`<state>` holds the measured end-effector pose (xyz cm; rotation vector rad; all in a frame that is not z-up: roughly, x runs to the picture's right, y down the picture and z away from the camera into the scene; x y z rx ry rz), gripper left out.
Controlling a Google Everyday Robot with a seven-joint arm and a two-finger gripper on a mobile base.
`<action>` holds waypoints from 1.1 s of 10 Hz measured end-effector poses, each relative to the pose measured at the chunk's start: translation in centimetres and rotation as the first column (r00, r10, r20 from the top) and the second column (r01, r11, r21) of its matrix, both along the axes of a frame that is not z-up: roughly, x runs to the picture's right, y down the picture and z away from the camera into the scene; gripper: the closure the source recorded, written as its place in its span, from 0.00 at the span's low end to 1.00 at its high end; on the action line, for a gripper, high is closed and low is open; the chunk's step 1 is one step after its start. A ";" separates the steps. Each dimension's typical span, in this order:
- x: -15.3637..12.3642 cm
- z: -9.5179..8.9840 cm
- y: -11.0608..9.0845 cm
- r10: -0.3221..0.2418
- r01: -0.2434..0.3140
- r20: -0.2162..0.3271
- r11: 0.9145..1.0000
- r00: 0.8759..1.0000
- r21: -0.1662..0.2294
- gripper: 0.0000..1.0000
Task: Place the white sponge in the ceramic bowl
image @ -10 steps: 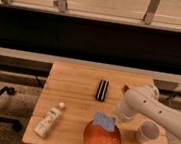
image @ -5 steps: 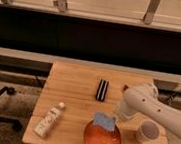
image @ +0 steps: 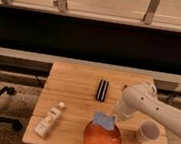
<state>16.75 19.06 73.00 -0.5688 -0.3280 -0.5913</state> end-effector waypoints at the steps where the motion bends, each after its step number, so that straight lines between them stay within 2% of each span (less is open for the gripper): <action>1: 0.0 0.1 -0.1 -0.003 0.003 0.001 1.000 1.000 -0.001 0.99; 11: -0.4 1.1 -0.4 -0.032 0.033 0.018 0.999 0.999 -0.012 0.99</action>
